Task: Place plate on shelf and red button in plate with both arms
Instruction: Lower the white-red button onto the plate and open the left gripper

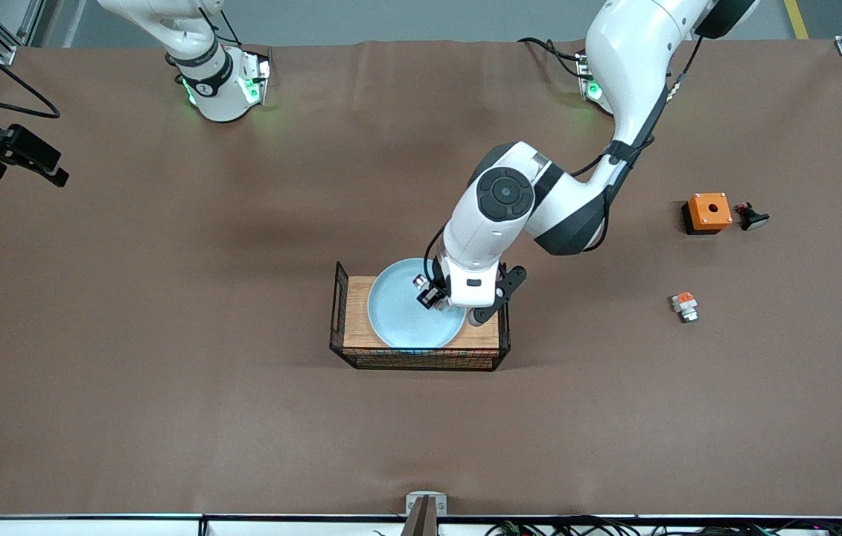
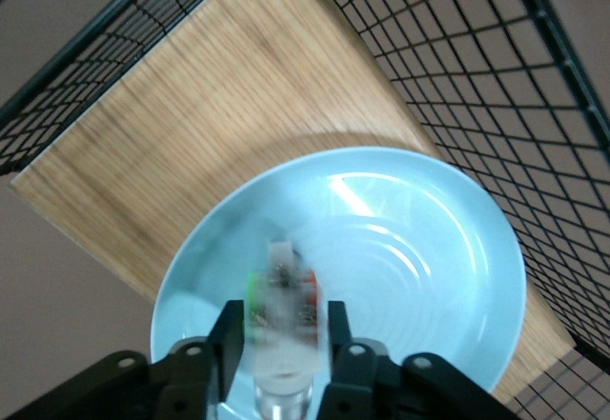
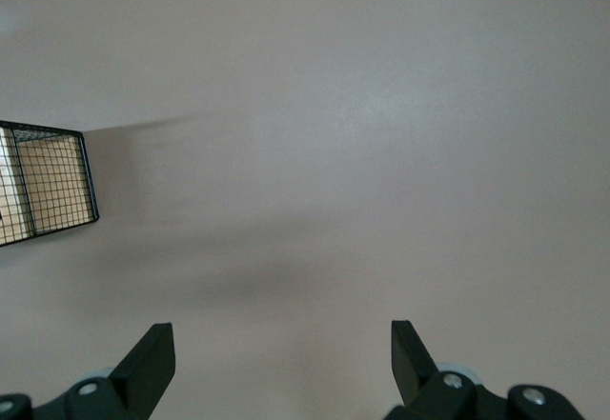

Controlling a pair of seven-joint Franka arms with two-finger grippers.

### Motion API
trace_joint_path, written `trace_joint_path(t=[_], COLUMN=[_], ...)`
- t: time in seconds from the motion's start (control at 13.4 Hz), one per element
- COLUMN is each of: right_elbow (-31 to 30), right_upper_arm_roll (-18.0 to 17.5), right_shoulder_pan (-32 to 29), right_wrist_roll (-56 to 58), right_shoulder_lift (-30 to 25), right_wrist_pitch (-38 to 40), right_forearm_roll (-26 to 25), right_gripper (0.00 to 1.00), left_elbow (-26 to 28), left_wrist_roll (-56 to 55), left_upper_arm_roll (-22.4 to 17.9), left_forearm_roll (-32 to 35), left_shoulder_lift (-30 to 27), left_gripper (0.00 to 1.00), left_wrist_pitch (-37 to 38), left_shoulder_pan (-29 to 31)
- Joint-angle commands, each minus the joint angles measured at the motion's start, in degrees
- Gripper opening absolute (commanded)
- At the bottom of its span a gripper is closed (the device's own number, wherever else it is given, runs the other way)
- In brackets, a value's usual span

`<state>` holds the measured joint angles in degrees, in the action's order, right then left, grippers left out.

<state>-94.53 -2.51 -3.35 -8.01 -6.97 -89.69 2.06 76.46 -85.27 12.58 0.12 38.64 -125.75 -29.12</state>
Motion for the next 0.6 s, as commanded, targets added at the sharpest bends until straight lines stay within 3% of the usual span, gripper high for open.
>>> trace_joint_path(t=[0.0, 0.22, 0.52], right_elbow=[0.7, 4.8, 9.4], right_upper_arm_roll=[-1.0, -1.2, -1.1], right_shoulder_pan=[-1.8, -1.7, -1.8], right_wrist_roll=[1.8, 1.7, 1.4], right_shoulder_lift=[1.0, 4.6, 7.4], right_wrist_pitch=[0.0, 0.2, 0.0], right_forearm_roll=[-0.7, -0.7, -0.7], right_gripper=[1.0, 1.0, 1.0], left_elbow=[-1.9, -4.7, -6.3], left_wrist_roll=[-0.9, 0.3, 14.2], left_upper_arm_roll=[-2.1, -4.0, -4.4], left_forearm_roll=[1.6, 1.7, 1.7], left_shoulder_lift=[-0.9, -2.9, -11.4], left_gripper=[1.0, 1.0, 1.0], left_wrist_pitch=[2.2, 6.8, 19.6], left_shoulder_pan=[-1.3, -0.7, 4.6])
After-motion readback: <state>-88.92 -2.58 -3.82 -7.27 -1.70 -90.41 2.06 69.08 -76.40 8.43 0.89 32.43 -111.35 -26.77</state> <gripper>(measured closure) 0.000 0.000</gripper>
